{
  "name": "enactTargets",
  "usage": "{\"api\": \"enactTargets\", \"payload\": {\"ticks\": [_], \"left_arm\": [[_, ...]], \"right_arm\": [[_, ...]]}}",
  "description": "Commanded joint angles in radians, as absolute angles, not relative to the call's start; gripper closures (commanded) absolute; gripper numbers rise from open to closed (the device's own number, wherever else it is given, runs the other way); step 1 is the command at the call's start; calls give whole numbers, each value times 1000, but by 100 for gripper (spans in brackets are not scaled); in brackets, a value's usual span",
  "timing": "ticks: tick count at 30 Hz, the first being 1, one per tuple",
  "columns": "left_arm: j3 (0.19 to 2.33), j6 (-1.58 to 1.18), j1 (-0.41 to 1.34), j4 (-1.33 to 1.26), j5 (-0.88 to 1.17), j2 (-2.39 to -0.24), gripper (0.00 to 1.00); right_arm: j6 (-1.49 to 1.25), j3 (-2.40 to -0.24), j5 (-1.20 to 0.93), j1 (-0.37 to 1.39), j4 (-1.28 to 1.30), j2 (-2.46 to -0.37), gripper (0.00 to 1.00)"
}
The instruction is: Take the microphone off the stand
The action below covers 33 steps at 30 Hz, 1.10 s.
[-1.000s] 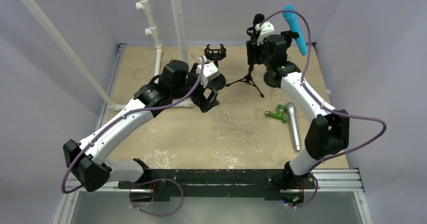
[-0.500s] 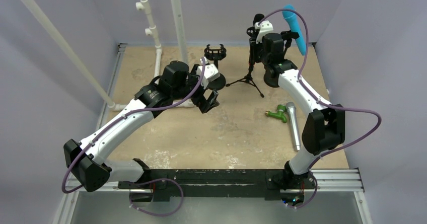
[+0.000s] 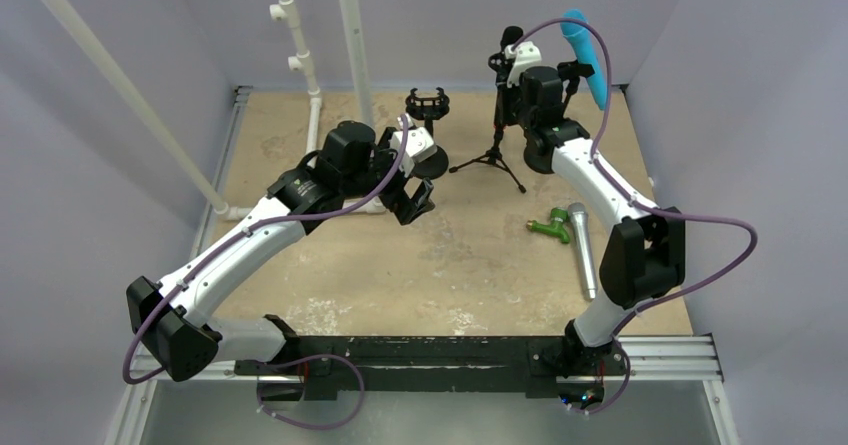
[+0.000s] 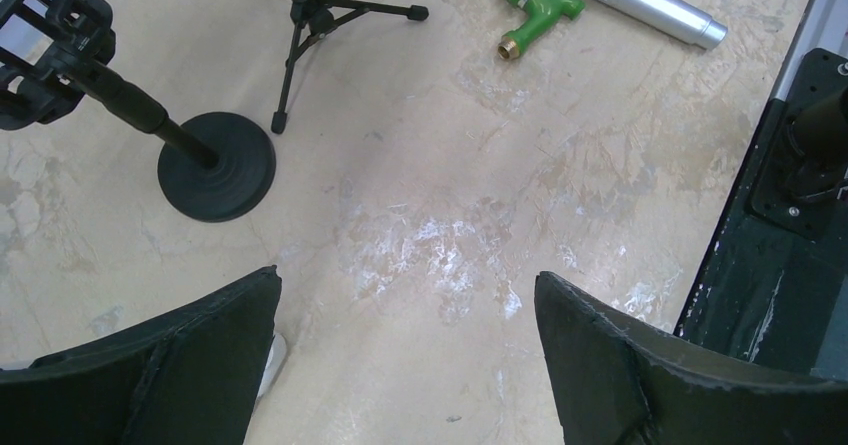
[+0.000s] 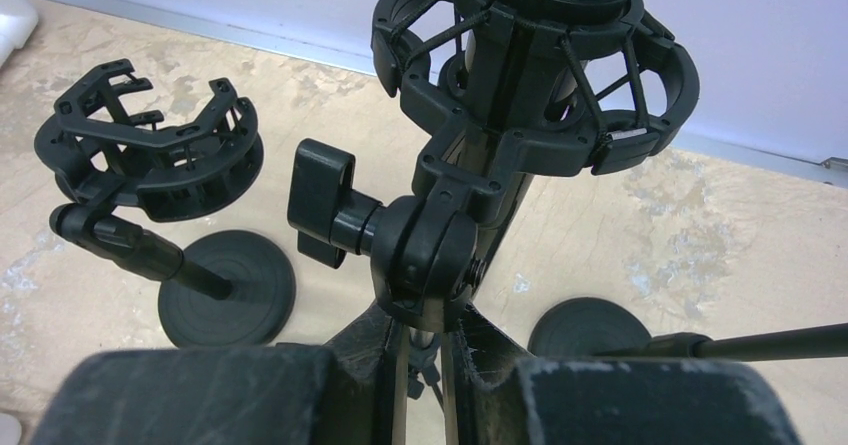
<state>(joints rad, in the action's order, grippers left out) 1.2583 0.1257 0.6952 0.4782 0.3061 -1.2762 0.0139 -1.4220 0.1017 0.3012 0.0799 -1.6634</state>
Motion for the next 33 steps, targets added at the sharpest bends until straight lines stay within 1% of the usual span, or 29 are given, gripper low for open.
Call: {"api": "enactTargets", "payload": {"ticks": [1,9,14,26,33], "left_arm": [[1250,157,693,437,298,-1240,6],[1250,167,694,434,285,-1222,5],[1285,189,694,442,260,-1220,6],[1360,197,693,487,265,-1189,5],[1454,231,692,563,277,-1190,5]], "right_arm": [[8,-1412,91,302,42,-1619,100],[-6,-1285,40,302,29,-1526,100],[-22,-1231,-8,302,46,-1475,100],[-76,-1087,-280,302,4,-1372,100],[-87,-1066,-447,302,20,-1341,100]]}}
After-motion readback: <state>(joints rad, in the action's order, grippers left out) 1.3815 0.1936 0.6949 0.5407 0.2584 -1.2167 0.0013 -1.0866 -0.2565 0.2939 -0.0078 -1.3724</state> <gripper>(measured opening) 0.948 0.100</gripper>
